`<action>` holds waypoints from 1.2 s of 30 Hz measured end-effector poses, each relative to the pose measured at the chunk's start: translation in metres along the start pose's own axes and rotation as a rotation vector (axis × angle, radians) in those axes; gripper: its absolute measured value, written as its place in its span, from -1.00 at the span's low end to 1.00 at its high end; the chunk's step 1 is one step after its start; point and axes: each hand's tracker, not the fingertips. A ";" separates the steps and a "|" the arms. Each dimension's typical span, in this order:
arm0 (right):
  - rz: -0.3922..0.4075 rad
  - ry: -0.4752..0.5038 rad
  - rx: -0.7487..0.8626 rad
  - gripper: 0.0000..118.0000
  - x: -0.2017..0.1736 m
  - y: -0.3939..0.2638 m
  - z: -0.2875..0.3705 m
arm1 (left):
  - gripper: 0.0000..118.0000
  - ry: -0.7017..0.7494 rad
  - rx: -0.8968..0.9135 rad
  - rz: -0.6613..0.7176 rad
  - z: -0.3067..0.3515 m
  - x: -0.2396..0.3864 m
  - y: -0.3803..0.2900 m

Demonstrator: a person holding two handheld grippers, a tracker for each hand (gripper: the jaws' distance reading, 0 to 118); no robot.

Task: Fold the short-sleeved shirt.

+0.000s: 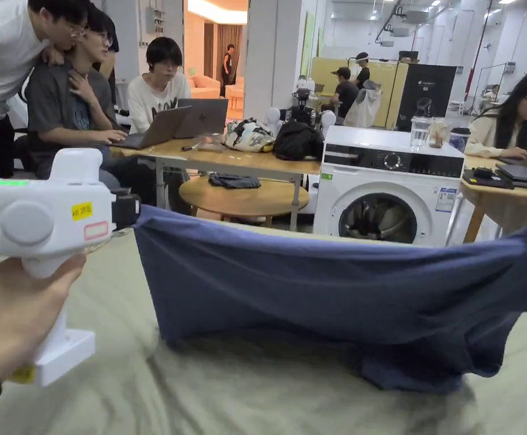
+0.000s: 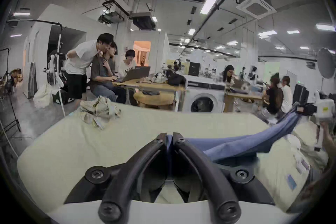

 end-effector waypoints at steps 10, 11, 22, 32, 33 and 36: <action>0.012 0.051 -0.255 -0.96 0.013 -0.200 0.116 | -1.00 -0.022 -0.208 0.158 0.134 -0.012 -0.185; 0.009 0.021 -0.256 -0.96 0.011 -0.219 0.122 | -1.00 -0.030 -0.299 0.183 0.137 -0.016 -0.202; 0.085 0.019 -0.373 0.13 0.017 -0.299 0.131 | 0.19 0.013 -0.408 0.149 0.148 -0.018 -0.254; 0.009 0.070 -0.068 0.13 -0.039 -0.228 0.108 | 0.19 -0.004 -0.118 -0.016 0.117 0.057 -0.166; 0.020 0.064 -0.047 0.13 -0.046 -0.229 0.102 | 0.19 -0.019 -0.108 -0.018 0.112 0.065 -0.162; 0.036 0.044 -0.042 0.07 -0.057 -0.230 0.090 | 0.14 -0.044 -0.079 -0.030 0.106 0.084 -0.159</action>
